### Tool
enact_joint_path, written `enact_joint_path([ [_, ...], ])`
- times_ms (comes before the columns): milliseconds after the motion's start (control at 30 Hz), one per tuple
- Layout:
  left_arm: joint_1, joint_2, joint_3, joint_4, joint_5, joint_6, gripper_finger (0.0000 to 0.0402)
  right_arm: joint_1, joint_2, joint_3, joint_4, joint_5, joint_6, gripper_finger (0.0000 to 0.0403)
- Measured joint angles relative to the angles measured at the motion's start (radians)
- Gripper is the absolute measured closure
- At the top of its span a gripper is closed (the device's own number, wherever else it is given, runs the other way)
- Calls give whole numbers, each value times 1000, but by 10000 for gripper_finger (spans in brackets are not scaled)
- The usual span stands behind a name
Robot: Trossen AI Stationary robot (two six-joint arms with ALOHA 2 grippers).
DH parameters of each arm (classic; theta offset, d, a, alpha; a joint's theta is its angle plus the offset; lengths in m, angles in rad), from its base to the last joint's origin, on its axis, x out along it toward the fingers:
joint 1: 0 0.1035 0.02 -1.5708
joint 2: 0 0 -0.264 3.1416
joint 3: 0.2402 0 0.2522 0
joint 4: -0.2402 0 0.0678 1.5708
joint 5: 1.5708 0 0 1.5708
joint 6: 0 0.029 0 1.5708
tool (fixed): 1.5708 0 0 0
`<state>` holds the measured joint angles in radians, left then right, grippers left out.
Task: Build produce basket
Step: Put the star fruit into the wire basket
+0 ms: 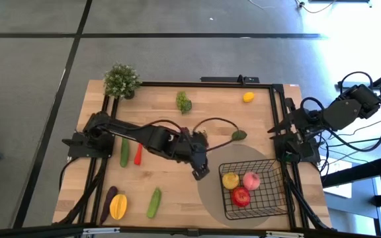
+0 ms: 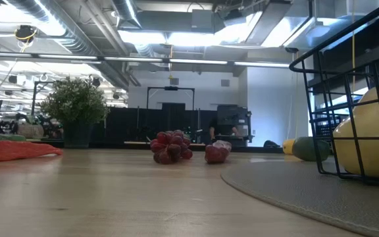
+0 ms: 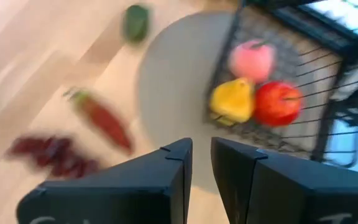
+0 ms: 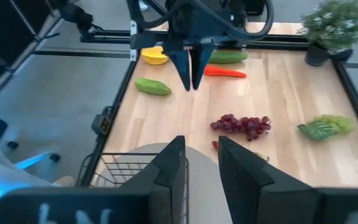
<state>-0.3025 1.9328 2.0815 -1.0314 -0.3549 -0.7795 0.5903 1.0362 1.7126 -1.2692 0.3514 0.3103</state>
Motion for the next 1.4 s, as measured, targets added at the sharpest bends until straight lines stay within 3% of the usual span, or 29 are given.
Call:
enact_joint_path([
  [267,-42,-48,0,-317,-2,-391,349,0,15,0,-1,74,-2,315],
  [467,-122,-56,0,-536,124,-747,349,0,26,0,-1,73,-6,315],
  [633,-200,-56,-14,-536,211,-933,349,0,43,0,-1,36,-67,315],
  [867,-321,-56,-54,-539,223,-1148,349,0,76,0,-1,31,-111,315],
  [1000,-378,-56,-78,-540,259,-1231,365,0,92,0,0,31,-111,315],
  [1267,-434,-56,-139,-533,292,-1226,400,0,112,0,1,30,-110,315],
  [1400,-431,-56,-189,-532,452,-1214,382,0,114,0,13,29,-98,315],
])
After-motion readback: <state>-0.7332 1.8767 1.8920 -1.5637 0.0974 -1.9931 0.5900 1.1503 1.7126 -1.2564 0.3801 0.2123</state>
